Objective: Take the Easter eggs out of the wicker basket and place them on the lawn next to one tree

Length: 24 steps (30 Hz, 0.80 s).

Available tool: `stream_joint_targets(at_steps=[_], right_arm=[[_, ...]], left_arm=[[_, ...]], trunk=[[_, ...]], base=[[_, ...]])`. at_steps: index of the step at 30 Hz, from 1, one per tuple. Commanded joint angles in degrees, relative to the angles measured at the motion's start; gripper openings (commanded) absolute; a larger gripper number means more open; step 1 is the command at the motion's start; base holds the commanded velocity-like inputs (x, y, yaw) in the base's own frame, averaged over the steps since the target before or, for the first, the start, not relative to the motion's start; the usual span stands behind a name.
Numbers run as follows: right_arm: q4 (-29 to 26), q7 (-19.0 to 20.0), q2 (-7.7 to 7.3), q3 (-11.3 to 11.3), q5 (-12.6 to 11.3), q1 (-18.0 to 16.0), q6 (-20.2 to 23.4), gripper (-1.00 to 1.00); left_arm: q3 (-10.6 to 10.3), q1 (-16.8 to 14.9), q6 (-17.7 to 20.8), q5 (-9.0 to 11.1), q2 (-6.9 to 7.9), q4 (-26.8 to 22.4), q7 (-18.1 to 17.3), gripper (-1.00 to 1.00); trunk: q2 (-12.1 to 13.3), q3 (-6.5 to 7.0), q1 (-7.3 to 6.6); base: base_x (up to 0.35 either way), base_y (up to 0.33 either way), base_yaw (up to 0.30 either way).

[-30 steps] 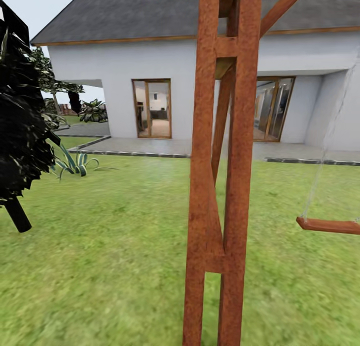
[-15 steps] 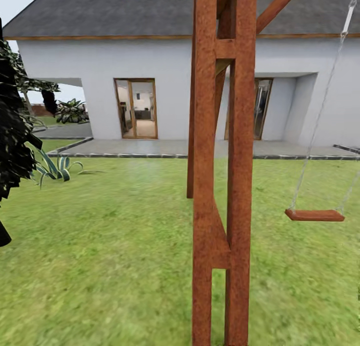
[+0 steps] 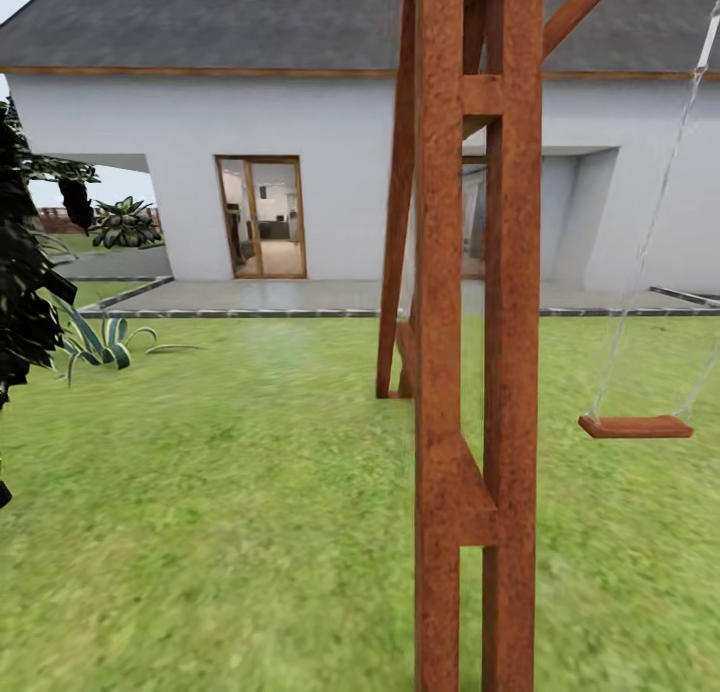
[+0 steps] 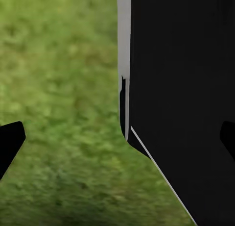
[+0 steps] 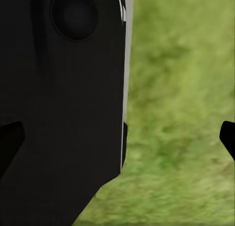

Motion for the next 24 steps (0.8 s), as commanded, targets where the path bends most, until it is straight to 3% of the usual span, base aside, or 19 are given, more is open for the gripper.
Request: stream_joint_targets(at_steps=[1, 24], right_arm=[[0.01, -0.05, -0.01, -0.03, 0.22, -0.01, -0.03, 1.0], [0.01, -0.02, -0.01, -0.09, 0.03, -0.01, -0.02, 1.0]], left_arm=[[-0.01, 0.04, 0.02, -0.02, 0.0, -0.11, -0.05, 1.0], [-0.01, 0.04, 0.02, -0.06, 0.0, -0.11, -0.05, 1.0]], trunk=[[-0.02, -0.03, 0.01], [-0.02, -0.03, 0.01]], base=[[0.09, 0.321, -0.001], [0.025, 0.321, 0.0]])
